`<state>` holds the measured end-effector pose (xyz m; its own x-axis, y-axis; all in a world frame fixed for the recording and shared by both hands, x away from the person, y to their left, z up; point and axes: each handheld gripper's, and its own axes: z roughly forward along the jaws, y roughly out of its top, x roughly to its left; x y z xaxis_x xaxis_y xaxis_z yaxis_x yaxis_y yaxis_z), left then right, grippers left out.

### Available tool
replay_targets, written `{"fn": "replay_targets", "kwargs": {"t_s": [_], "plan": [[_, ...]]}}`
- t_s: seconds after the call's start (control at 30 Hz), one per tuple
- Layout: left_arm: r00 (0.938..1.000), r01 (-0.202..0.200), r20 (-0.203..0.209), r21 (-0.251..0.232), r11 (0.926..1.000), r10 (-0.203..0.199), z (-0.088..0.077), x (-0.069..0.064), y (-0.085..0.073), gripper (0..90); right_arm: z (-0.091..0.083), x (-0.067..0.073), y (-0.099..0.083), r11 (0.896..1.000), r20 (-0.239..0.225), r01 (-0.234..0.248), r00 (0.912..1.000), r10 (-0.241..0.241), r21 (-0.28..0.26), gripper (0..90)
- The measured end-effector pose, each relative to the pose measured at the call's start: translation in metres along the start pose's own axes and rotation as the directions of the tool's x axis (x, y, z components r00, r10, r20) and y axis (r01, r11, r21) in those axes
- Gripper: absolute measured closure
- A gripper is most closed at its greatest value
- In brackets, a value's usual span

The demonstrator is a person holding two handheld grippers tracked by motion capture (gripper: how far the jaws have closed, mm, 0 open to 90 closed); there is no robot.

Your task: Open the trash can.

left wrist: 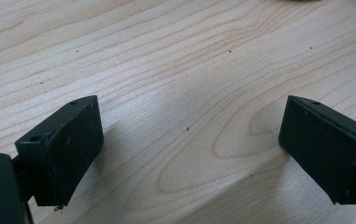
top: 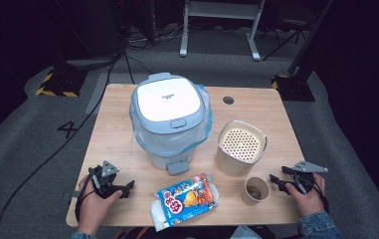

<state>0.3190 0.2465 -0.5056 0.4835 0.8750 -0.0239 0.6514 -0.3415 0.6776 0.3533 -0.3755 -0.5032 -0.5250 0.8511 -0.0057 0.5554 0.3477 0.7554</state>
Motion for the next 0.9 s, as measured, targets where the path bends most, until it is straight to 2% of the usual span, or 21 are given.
{"fn": "replay_targets", "kwargs": {"t_s": [0.1, 0.13, 0.23, 0.3, 0.37, 0.43, 0.57, 0.6, 0.67, 0.73, 0.77, 0.83, 0.9], "plan": [[1.0, -0.006, 0.007, -0.001, 1.0, 0.006, -0.001, 0.001, 0.0, 8.1, 0.0, 0.0, 0.0, 1.0, 0.0, 0.0, 1.0, 0.0, 0.0, 33.1], [1.0, -0.003, 0.005, 0.005, 1.0, 0.003, -0.004, 0.004, 0.001, 16.9, 0.0, 0.0, 0.0, 1.0, 0.0, 0.0, 1.0, 0.0, 0.0, 33.1], [1.0, -0.002, -0.001, 0.013, 0.9999, 0.002, -0.007, 0.006, 0.002, 30.3, 0.0, 0.0, 0.0, 1.0, 0.0, 0.0, 1.0, 0.0, 0.0, 33.1], [1.0, 0.008, 0.002, 0.029, 0.9995, -0.008, -0.01, 0.009, 0.004, 33.7, 0.0, 0.0, 0.0, 1.0, 0.0, 0.0, 1.0, 0.0, 0.0, 33.1], [0.9998, 0.01, 0.015, 0.04, 0.9991, -0.01, -0.012, 0.009, 0.006, 38.1, 0.0, 0.0, 0.0, 1.0, 0.0, 0.0, 1.0, 0.0, 0.0, 33.1], [0.9997, -0.011, 0.023, 0.036, 0.9993, 0.01, -0.015, 0.007, 0.009, 39.1, 0.0, 0.0, 0.0, 1.0, 0.0, 0.0, 1.0, 0.0, 0.0, 33.1], [0.9969, -0.028, 0.074, -0.001, 0.9996, 0.028, -0.024, 0.004, 0.018, 49.4, 0.0, 0.0, 0.0, 1.0, 0.0, 0.0, 1.0, 0.0, 0.0, 33.1], [0.9947, -0.04, 0.094, -0.022, 0.999, 0.042, -0.03, 0.003, 0.023, 50.8, 0.0, 0.0, 0.0, 1.0, -0.001, 0.0, 1.0, 0.0, 0.0, 33.0], [0.9934, -0.039, 0.106, -0.027, 0.9989, 0.042, -0.033, 0.002, 0.025, 54.8, 0.0, 0.0, 0.0, 1.0, -0.001, 0.0, 1.0, 0.0, 0.0, 33.0], [0.9881, -0.062, 0.138, -0.049, 0.9969, 0.068, -0.04, -0.002, 0.033, 56.5, 0.0, 0.0, 0.0, 1.0, -0.001, 0.0, 1.0, 0.0, 0.0, 33.1], [0.9881, -0.062, 0.138, -0.049, 0.9969, 0.068, -0.04, -0.002, 0.033, 59.0, 0.0, 0.0, 0.0, 1.0, -0.001, 0.0, 1.0, 0.0, 0.0, 33.1], [0.9827, -0.074, 0.165, -0.065, 0.9951, 0.084, -0.045, -0.004, 0.039, 61.1, 0.0, 0.0, 0.0, 1.0, -0.001, 0.001, 1.0, -0.001, 0.0, 33.1], [0.9709, -0.092, 0.212, -0.1, 0.9907, 0.112, -0.055, -0.006, 0.048, 66.3, 0.0, 0.0, 0.0, 1.0, -0.003, 0.002, 1.0, -0.002, 0.0, 33.1]]}}
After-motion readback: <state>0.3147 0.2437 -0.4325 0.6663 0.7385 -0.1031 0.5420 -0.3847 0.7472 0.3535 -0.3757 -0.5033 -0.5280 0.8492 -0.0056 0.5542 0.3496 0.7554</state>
